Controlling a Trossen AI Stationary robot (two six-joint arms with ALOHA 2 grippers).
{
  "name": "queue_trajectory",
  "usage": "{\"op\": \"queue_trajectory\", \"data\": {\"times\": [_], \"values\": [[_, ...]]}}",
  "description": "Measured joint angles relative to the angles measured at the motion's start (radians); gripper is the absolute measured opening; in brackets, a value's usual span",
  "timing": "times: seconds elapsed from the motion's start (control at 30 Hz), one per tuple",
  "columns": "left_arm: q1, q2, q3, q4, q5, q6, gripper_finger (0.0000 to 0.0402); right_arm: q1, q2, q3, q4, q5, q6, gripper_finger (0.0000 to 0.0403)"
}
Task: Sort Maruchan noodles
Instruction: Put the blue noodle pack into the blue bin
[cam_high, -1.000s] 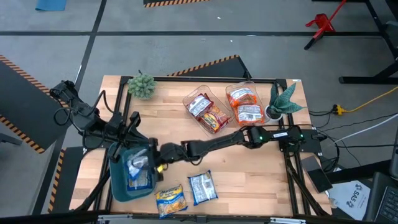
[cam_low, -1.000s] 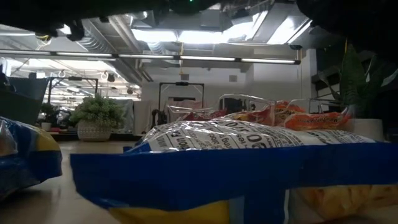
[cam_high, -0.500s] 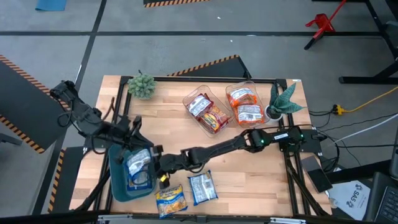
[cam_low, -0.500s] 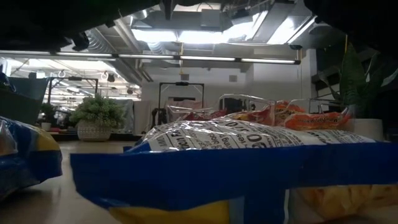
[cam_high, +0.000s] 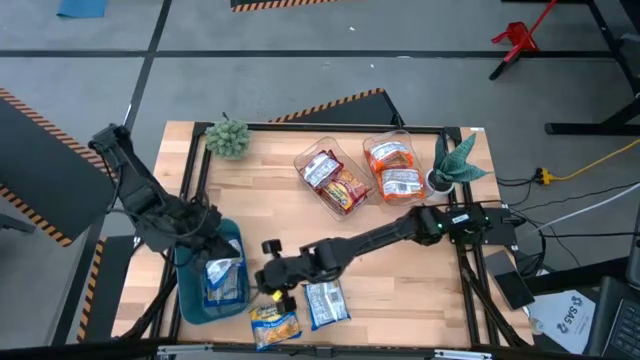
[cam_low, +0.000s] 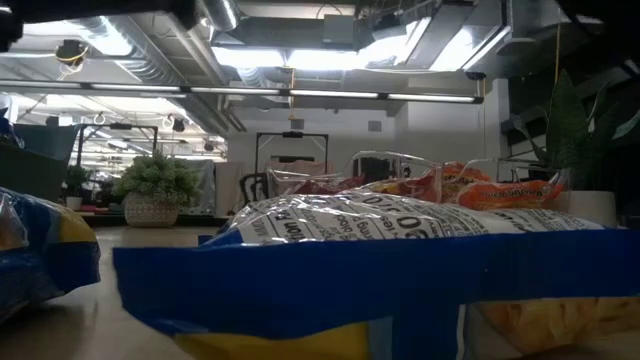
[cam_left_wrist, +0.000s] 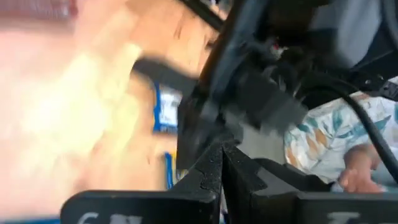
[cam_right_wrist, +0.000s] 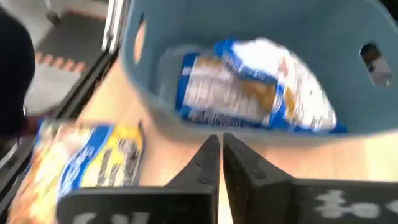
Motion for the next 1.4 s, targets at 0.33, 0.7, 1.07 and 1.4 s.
{"op": "queue_trajectory", "data": {"times": [0.33, 0.7, 1.07, 1.4], "values": [[-0.138, 0.221, 0.001, -0.051, 0.168, -0.307, 0.0, 0.098, -0.132, -0.001, -0.285, 0.228, 0.074, 0.0002], [-0.157, 0.511, 0.001, -0.151, 0.362, -0.433, 0.0, 0.13, -0.146, -0.001, -0.301, 0.268, 0.158, 0.0002], [-0.158, 0.536, 0.001, -0.552, 0.294, -0.632, 0.0, 0.13, -0.146, -0.001, -0.328, 0.207, 0.232, 0.0001], [-0.178, 0.529, 0.01, -0.428, 0.431, -0.609, 0.0, 0.129, -0.135, -0.101, -0.314, -0.004, 0.258, 0.0032]]}}
